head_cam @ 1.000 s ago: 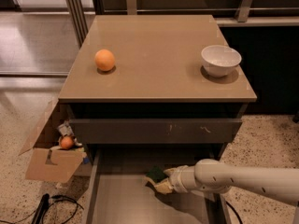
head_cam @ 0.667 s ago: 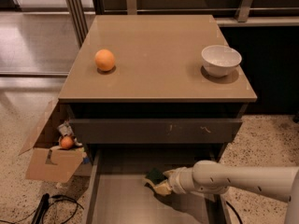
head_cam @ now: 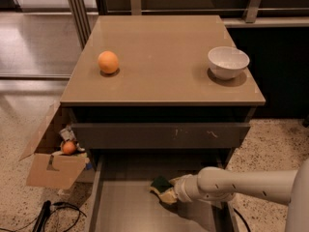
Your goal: Place sponge into middle drawer
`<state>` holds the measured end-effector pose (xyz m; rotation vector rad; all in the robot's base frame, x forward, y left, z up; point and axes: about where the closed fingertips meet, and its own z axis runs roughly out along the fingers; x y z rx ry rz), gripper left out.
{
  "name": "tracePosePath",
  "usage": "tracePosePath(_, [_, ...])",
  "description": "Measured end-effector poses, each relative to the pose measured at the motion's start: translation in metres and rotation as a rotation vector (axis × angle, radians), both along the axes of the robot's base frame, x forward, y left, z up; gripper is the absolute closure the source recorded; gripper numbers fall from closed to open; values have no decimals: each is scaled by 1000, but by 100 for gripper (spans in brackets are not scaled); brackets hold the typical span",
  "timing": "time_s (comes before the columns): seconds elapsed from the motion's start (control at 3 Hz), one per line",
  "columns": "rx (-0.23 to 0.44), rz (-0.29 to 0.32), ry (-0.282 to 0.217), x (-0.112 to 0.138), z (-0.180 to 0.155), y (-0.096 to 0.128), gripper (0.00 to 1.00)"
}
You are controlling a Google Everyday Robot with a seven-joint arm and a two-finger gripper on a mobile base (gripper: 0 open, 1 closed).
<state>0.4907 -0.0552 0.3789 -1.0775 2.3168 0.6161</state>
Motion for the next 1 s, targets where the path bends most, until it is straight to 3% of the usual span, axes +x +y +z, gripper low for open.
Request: tracePosePath(1.0, [0,0,0,0,0,0,15])
